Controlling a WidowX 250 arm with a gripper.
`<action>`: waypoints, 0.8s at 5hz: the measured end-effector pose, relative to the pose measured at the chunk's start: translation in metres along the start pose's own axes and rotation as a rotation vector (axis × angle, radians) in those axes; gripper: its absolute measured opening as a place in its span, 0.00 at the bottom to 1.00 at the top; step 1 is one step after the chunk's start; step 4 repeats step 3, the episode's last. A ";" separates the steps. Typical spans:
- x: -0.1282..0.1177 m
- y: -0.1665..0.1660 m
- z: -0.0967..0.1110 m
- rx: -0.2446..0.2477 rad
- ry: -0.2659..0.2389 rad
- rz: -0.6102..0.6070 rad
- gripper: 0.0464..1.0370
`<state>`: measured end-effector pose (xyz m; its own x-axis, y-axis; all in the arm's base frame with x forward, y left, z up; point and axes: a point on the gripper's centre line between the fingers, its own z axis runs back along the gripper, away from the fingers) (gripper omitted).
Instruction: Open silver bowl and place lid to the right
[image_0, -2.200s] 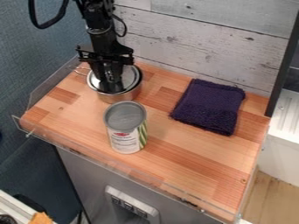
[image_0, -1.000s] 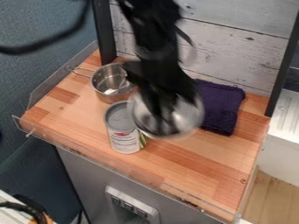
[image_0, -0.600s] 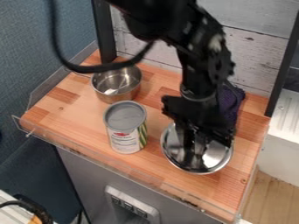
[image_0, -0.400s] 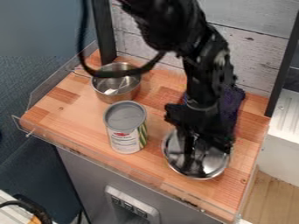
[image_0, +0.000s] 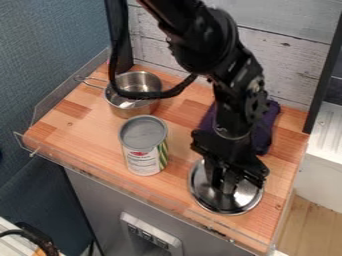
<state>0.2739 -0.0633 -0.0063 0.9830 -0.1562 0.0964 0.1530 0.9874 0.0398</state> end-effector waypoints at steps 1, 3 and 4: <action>-0.007 -0.002 0.000 -0.007 0.048 0.012 0.60; 0.006 0.008 0.061 -0.053 0.008 0.064 0.97; 0.006 0.008 0.061 -0.053 0.008 0.064 0.97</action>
